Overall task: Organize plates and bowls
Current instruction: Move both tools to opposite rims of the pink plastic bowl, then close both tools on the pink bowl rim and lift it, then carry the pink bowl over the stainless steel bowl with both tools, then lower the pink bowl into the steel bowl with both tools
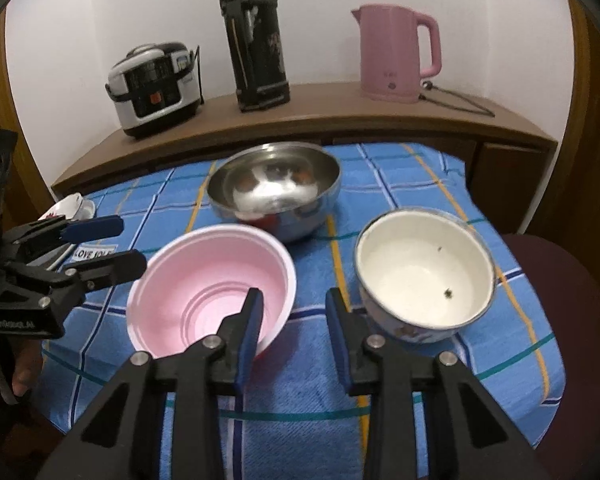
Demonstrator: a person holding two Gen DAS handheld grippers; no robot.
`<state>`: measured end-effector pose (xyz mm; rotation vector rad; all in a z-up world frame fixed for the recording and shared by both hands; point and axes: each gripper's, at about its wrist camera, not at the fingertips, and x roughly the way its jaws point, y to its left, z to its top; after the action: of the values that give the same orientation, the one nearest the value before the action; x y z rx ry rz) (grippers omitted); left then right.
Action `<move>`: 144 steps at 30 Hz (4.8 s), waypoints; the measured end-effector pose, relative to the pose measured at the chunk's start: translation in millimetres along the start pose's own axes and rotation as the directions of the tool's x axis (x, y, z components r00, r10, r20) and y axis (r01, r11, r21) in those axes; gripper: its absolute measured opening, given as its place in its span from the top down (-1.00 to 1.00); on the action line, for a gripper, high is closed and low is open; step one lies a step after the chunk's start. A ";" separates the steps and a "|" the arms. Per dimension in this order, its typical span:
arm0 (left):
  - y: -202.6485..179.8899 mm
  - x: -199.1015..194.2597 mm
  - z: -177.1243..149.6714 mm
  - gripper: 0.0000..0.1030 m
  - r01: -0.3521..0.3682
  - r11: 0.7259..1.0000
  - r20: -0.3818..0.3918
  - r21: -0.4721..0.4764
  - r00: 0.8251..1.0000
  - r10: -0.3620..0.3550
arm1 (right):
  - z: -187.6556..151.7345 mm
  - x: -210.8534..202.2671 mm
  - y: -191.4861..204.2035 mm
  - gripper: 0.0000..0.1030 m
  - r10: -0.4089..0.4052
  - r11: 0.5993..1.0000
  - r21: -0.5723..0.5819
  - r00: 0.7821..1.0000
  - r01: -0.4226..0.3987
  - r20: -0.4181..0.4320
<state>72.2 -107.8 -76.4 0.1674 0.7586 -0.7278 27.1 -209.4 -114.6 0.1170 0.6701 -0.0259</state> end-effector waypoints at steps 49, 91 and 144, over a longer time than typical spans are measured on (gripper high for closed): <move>58.9 -68.4 84.3 0.86 0.005 0.985 0.188 -0.172 0.982 0.028 | 127.9 -52.0 61.0 0.85 0.149 0.988 -0.091 0.934 -0.126 0.326; 22.3 26.3 115.7 0.84 0.091 0.988 -0.001 -0.127 0.996 -0.092 | 143.5 -0.2 -15.5 0.75 -0.064 0.994 0.102 0.981 0.046 0.185; 44.2 79.3 101.0 0.75 0.091 0.973 -0.175 -0.214 0.976 -0.129 | 148.7 74.9 -17.0 0.65 -0.086 0.996 0.012 0.996 0.086 -0.019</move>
<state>198.0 -156.9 -61.9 0.0057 1.0246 -0.7406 176.7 -242.6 -47.2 0.1010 0.6928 -0.1118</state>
